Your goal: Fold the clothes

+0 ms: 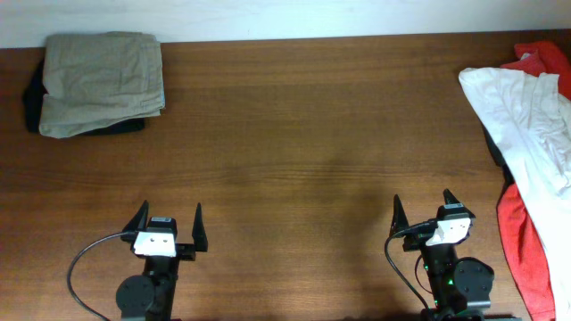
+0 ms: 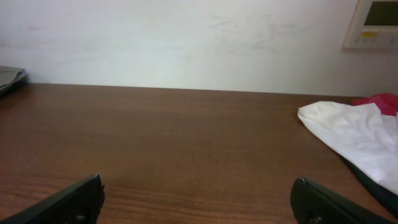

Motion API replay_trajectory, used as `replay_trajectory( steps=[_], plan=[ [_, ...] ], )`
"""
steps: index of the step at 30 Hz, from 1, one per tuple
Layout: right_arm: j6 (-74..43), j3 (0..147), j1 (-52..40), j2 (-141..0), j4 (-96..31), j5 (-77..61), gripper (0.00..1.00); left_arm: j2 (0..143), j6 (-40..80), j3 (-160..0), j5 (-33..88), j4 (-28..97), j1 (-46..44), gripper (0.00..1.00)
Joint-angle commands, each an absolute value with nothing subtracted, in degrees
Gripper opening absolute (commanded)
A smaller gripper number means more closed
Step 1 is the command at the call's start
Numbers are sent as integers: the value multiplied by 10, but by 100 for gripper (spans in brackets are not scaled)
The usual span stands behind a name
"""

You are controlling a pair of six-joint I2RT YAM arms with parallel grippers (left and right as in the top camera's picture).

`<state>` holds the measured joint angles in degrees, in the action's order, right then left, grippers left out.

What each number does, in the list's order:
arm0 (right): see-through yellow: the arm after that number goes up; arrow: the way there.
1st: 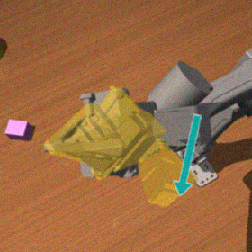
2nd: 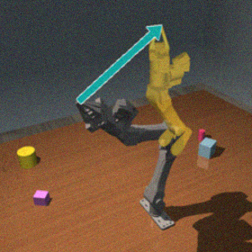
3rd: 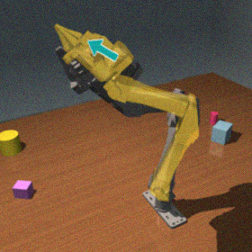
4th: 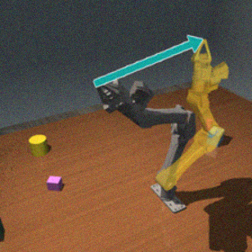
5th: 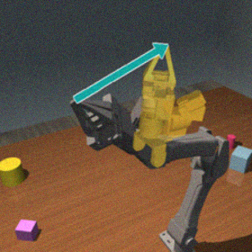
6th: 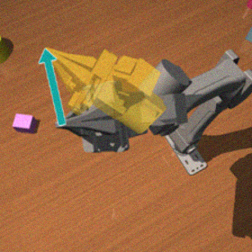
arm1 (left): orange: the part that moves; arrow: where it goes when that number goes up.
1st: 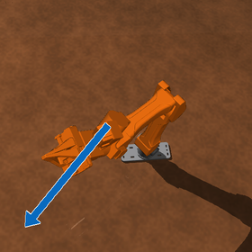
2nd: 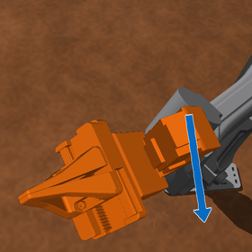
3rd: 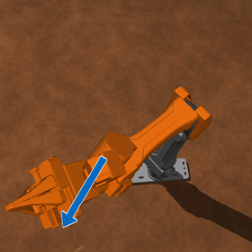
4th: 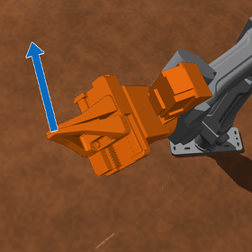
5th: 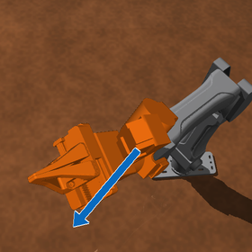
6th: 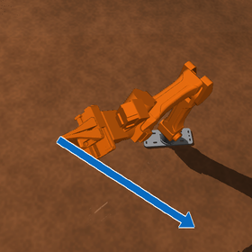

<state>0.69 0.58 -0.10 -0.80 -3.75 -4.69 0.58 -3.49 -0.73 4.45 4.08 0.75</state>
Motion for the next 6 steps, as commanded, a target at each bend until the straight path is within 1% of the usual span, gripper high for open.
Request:
replay_trajectory(
  steps=[1, 6],
  plan=[
    [11, 3, -4, -2, -41, -56, 99, 3, -41, -5, 46, 43, 8, 99],
    [11, 3, -4, -2, -41, -56, 99, 3, -41, -5, 46, 43, 8, 99]
  ],
)
